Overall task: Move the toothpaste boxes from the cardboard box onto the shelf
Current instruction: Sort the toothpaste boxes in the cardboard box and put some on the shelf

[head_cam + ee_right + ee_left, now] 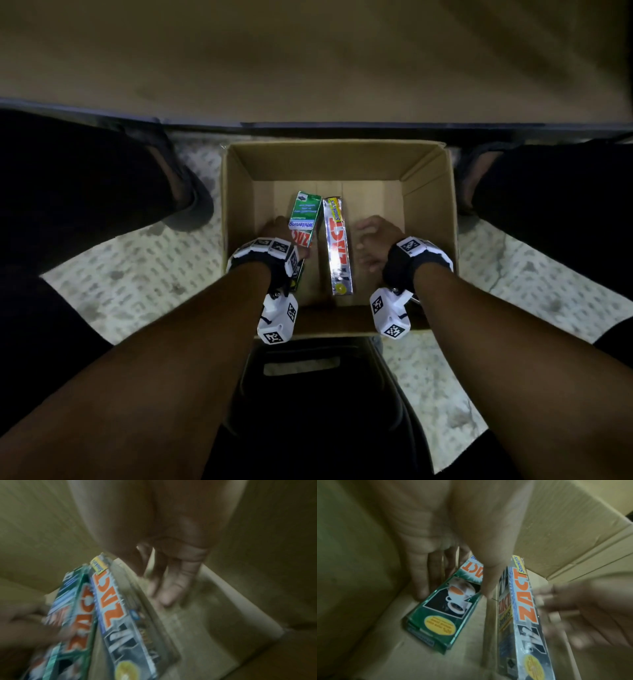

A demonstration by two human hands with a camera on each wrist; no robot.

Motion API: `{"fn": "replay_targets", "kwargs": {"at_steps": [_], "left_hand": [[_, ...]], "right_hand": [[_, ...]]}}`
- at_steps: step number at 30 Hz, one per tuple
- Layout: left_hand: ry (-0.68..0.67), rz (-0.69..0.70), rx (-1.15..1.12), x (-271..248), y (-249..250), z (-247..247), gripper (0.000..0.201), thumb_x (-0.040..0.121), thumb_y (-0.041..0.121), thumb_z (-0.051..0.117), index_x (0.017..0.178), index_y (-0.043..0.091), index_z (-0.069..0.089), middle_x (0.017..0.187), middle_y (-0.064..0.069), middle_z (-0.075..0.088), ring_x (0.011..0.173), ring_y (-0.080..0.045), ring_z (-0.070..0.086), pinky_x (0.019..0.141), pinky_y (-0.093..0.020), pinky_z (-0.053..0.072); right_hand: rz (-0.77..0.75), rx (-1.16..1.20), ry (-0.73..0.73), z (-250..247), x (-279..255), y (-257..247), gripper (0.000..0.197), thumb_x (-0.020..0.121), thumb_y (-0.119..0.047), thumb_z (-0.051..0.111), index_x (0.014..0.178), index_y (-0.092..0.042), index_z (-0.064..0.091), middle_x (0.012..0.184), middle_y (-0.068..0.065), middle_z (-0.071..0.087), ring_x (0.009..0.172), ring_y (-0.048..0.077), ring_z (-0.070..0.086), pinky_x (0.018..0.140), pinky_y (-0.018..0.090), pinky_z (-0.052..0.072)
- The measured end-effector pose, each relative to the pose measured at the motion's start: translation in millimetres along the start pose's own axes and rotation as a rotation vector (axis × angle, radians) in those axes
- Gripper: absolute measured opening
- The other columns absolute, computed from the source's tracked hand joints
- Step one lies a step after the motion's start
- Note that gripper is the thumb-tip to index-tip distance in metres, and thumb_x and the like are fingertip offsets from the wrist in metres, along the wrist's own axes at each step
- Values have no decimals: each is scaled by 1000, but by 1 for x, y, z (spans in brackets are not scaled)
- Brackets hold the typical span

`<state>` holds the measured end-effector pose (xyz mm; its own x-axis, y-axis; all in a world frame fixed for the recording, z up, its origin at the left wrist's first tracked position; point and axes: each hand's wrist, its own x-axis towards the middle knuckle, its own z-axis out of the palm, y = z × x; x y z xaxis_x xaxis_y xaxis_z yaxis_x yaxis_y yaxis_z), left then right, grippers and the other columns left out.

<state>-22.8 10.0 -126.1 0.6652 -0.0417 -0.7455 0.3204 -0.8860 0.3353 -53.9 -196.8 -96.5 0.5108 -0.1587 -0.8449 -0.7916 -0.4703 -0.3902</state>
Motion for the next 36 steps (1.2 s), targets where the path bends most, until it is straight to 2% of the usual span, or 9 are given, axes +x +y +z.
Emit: {"fn": "replay_targets", "kwargs": {"at_steps": [3,5,9,15,22,27,30,33,36], "left_hand": [[-6,-24,7,1,3,0,62,70,34,84,115,10,49,110,-7,56,104,-27,59,83,-33,50],[-29,-35,-3,1,4,-2,66,69,34,86,117,10,48,114,-9,57,107,-29,60,85,-36,51],[-37,-21,2,-2,3,-5,67,71,34,84,121,10,46,118,-10,56,107,-29,59,89,-40,51],[-44,-19,21,-10,8,-9,67,72,35,83,122,10,46,122,-12,56,110,-29,58,93,-43,51],[-63,-30,-8,-14,8,-13,65,78,37,79,126,10,44,126,-11,54,113,-29,57,94,-42,49],[-57,-32,3,-14,8,-13,65,77,34,81,125,11,44,125,-11,55,112,-29,57,92,-40,49],[-52,-29,16,-13,8,-11,67,75,36,82,124,10,45,122,-11,57,109,-29,59,91,-39,50],[-45,-27,41,-12,10,-11,71,71,40,84,122,10,46,121,-11,58,108,-28,59,91,-39,50],[-52,-32,54,-11,12,-10,74,69,42,85,123,10,45,122,-10,57,110,-27,58,92,-39,50]], "right_hand": [[-24,24,-20,7,-1,-10,47,82,-43,72,120,-26,50,96,-1,65,81,18,66,57,27,53],[-54,-86,-59,10,-5,-16,68,69,-50,80,122,-31,43,106,-1,65,90,22,68,65,31,54],[-80,-213,-42,9,-2,-14,69,72,-37,82,124,-27,38,115,3,62,97,25,65,79,41,56],[-111,-276,-53,11,-4,-15,70,75,-31,82,125,-21,34,98,-4,52,86,20,56,61,30,45],[-65,-288,-44,8,5,-11,63,75,-23,79,121,-23,36,110,3,60,94,24,62,86,41,53],[-27,-223,-64,-5,9,-1,26,77,-9,79,98,-14,65,93,2,66,86,20,66,62,23,47],[20,-182,-78,-7,19,5,64,57,-23,88,114,-13,61,105,4,68,96,23,68,79,31,55],[73,-51,22,-18,18,9,36,84,-13,68,114,-21,49,93,3,60,73,18,61,60,26,48],[17,-127,81,-18,20,9,40,85,-25,68,118,-27,43,115,4,62,94,23,63,83,34,53]]}}
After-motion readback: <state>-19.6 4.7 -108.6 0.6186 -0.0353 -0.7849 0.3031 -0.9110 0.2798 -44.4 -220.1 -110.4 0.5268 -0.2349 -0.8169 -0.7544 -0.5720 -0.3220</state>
